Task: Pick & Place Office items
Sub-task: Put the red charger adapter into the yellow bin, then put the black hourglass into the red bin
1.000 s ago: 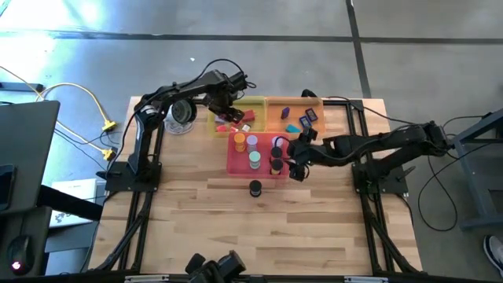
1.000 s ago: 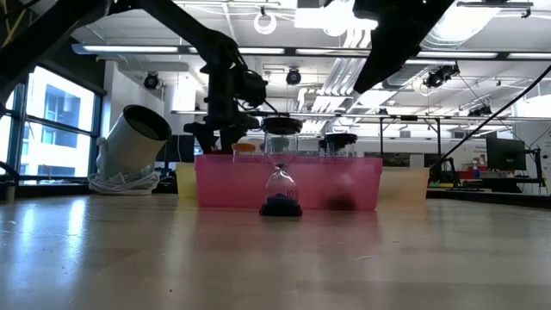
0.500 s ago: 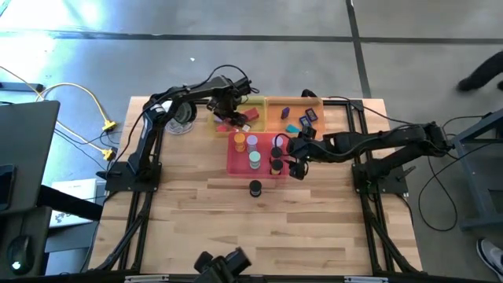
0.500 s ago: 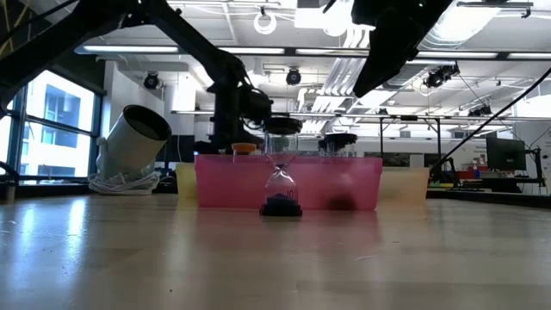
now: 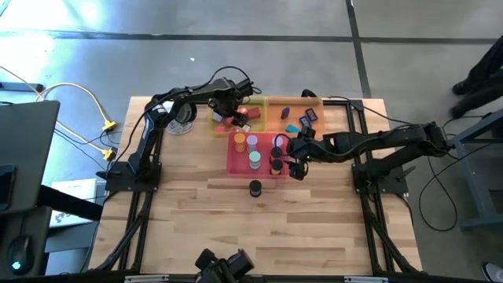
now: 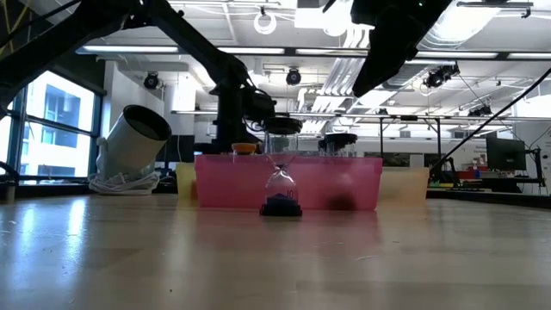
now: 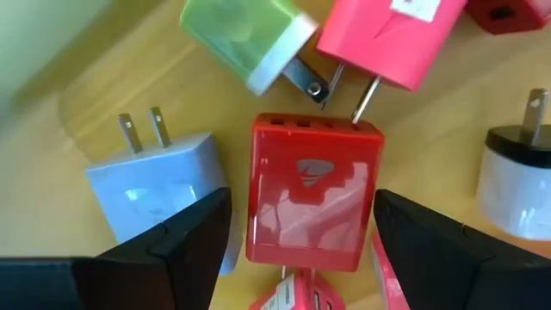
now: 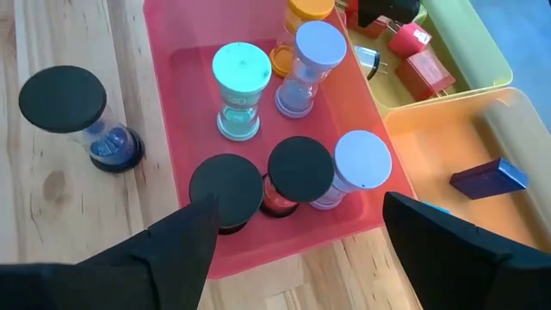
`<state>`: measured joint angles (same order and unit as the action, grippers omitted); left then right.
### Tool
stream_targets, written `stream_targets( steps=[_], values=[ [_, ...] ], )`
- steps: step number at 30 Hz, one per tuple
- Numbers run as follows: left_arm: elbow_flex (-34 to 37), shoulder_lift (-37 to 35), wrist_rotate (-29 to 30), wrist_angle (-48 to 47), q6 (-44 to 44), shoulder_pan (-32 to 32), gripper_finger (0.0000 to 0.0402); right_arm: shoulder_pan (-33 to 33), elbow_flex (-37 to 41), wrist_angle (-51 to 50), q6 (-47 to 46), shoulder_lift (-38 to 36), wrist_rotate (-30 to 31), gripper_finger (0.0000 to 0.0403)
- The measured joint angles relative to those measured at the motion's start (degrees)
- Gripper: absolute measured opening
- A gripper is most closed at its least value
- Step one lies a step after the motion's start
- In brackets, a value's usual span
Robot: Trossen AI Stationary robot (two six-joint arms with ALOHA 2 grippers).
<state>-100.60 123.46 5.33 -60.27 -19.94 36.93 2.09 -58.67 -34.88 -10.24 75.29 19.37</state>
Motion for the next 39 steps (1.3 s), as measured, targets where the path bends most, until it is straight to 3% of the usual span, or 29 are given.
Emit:
stream_targets(
  steps=[8, 19, 27, 39],
  values=[
    [0.00, -2.21, 0.08, -2.04, 1.66, -0.84, 0.0280, 0.00, 0.00, 1.33, 0.00, 0.02, -0.04, 0.0315],
    [0.00, -13.28, 0.67, -5.38, 2.37, -4.50, 0.0281, 0.00, 0.00, 5.44, -1.98, 0.02, 0.15, 0.0315],
    [-0.07, -20.05, 0.38, -15.98, 0.69, -12.31, 0.0281, 0.00, 0.00, 6.04, -9.16, 0.02, 0.13, 0.0315],
    [-0.07, -20.76, 0.80, -25.21, 1.03, -25.73, 0.0281, 1.74, 0.02, 9.14, -17.07, -4.60, -0.40, 0.0315]
  ],
)
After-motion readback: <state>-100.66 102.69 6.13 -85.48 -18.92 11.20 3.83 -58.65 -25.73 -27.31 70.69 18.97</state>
